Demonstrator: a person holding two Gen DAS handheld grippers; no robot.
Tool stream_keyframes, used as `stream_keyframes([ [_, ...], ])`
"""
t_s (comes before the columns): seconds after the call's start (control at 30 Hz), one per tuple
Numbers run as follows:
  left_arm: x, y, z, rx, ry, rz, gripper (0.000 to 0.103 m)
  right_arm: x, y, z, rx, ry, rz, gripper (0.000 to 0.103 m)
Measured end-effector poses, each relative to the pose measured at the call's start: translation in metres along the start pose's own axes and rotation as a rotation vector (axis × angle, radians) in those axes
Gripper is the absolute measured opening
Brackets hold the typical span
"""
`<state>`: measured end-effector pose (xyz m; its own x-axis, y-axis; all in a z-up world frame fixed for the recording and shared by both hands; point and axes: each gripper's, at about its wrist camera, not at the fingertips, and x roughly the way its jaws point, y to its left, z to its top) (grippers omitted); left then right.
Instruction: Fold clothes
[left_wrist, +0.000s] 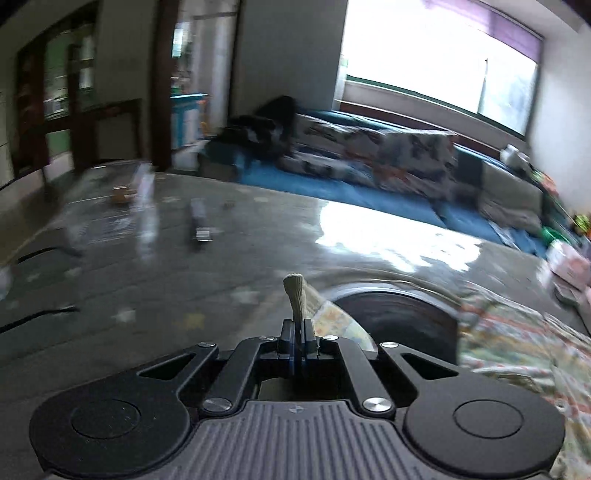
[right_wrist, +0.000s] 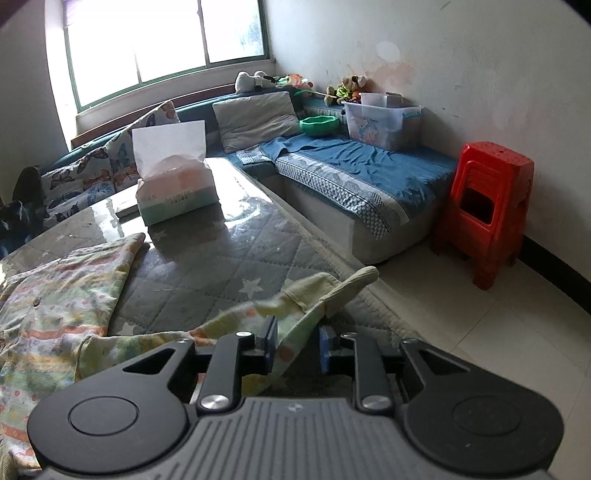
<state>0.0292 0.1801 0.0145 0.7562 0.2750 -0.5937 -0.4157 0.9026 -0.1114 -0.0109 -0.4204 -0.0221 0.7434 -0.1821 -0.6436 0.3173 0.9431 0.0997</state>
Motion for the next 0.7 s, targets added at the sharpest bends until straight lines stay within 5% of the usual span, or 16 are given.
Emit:
stream_keyframes([
  [0.27, -0.012, 0.053, -0.025, -0.082, 0.044, 0.096, 0.003, -0.015, 0.012, 0.006, -0.064, -0.055, -0.01, 0.046],
  [0.47, -0.015, 0.068, -0.048, -0.135, 0.059, 0.171, 0.002, -0.023, 0.022, 0.006, -0.102, -0.061, 0.052, 0.049],
  [0.7, -0.027, 0.092, -0.062, -0.167, 0.078, 0.228, 0.002, 0.003, 0.067, -0.009, -0.201, 0.047, 0.185, 0.049],
])
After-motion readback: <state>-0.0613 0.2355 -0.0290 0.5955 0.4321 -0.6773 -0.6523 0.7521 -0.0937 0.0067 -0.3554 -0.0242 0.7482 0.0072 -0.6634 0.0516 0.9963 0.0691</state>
